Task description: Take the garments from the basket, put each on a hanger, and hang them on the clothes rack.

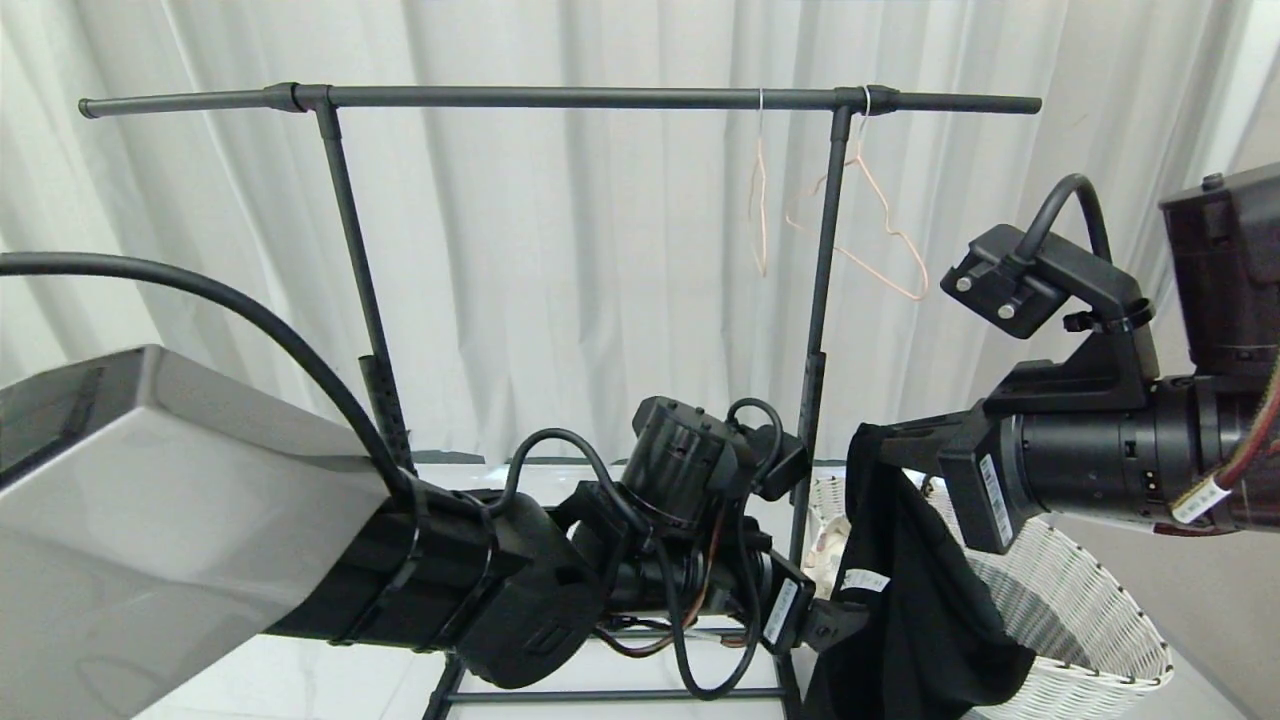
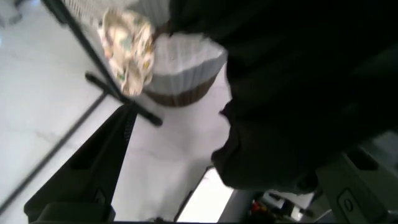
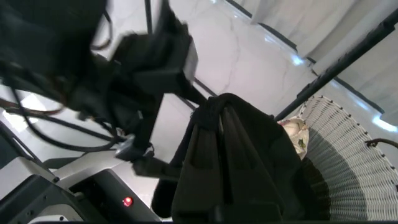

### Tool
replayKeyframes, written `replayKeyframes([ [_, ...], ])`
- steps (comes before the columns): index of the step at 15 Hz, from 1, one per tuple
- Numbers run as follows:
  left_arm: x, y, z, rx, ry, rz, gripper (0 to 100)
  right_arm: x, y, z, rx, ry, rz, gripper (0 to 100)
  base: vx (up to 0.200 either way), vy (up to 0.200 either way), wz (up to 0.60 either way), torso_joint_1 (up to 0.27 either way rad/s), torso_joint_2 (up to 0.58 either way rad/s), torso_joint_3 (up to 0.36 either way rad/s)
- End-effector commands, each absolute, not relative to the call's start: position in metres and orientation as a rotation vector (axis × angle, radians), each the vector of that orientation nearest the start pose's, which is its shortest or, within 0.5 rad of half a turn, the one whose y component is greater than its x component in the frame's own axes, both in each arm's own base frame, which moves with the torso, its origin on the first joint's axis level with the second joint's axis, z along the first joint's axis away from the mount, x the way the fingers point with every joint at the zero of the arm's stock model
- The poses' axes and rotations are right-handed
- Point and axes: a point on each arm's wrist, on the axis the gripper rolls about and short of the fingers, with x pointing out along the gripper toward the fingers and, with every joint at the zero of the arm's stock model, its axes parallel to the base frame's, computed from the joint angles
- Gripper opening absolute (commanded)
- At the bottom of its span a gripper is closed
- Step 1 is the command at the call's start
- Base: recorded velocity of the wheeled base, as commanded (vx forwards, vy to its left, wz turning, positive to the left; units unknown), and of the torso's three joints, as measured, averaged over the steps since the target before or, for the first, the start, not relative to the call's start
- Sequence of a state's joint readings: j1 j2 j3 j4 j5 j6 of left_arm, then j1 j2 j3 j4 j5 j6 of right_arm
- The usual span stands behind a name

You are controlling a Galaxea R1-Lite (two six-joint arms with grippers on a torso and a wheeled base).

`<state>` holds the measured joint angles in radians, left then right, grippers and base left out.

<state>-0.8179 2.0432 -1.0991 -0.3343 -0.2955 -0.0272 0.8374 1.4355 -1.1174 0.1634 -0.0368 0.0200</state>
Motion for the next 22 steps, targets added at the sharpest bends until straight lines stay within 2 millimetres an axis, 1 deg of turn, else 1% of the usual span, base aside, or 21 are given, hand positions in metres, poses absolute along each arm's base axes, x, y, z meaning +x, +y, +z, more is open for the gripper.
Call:
replayKeyframes([
  [1,0.261,-0.285,0.091,0.157,0.692,-1.047,100,0.161,0.177,0.268,-0.189,0.453,0.780,0,0.000,0.000,0.00,0.000,0.00,0.000],
  [3,0.257,-0.282,0.086,0.167,0.715,-1.042,100,0.161,0.178,0.268,-0.189,0.451,0.780,0,0.000,0.000,0.00,0.000,0.00,0.000],
  [5,0.253,-0.276,0.075,0.190,0.753,-1.007,100,0.161,0.178,0.268,-0.188,0.450,0.781,0,0.000,0.000,0.00,0.000,0.00,0.000],
  [7,0.254,-0.275,0.067,0.197,0.778,-0.994,100,0.161,0.177,0.271,-0.180,0.441,0.782,0,0.000,0.000,0.00,0.000,0.00,0.000],
  [9,0.254,-0.275,0.065,0.198,0.781,-0.993,100,0.161,0.178,0.274,-0.158,0.441,0.778,0,0.000,0.000,0.00,0.000,0.00,0.000],
  [10,0.254,-0.275,0.065,0.198,0.781,-0.993,0,0.161,0.178,0.274,-0.156,0.441,0.778,0,0.000,0.000,0.00,0.000,0.00,0.000],
  [12,0.254,-0.274,0.065,0.207,0.778,-0.970,0,0.160,0.177,0.274,-0.156,0.443,0.776,0,0.000,0.000,0.00,0.000,0.00,0.000],
  [14,0.248,-0.269,0.069,0.231,0.768,-0.919,0,0.160,0.176,0.272,-0.148,0.453,0.770,0,0.000,0.000,0.00,0.000,0.00,0.000],
  [15,0.240,-0.263,0.077,0.245,0.751,-0.883,0,0.161,0.175,0.270,-0.128,0.472,0.757,0,0.000,0.000,0.00,0.000,0.00,0.000],
  [16,0.231,-0.254,0.097,0.227,0.706,-0.882,0,0.162,0.174,0.266,-0.107,0.495,0.741,0,0.000,0.000,0.00,0.000,0.00,0.000],
  [17,0.222,-0.244,0.124,0.174,0.648,-0.886,0,0.162,0.173,0.265,-0.098,0.504,0.736,0,0.000,0.000,0.00,0.000,0.00,0.000],
  [18,0.214,-0.235,0.151,0.106,0.593,-0.888,0,0.161,0.172,0.266,-0.092,0.501,0.735,0,0.000,0.000,0.00,0.000,0.00,0.000],
  [20,0.193,-0.207,0.196,0.073,0.549,-0.883,0,0.161,0.172,0.270,-0.086,0.487,0.743,0,0.000,0.000,0.00,0.000,0.00,0.000],
  [21,0.193,-0.207,0.196,0.073,0.549,-0.883,0,0.161,0.172,0.270,-0.086,0.487,0.743,0,0.000,0.000,0.00,0.000,0.00,0.000],
  [22,0.169,-0.178,0.238,0.064,0.539,-0.874,0,0.159,0.173,0.283,-0.070,0.443,0.754,0,0.000,0.000,0.00,0.000,0.00,0.000],
])
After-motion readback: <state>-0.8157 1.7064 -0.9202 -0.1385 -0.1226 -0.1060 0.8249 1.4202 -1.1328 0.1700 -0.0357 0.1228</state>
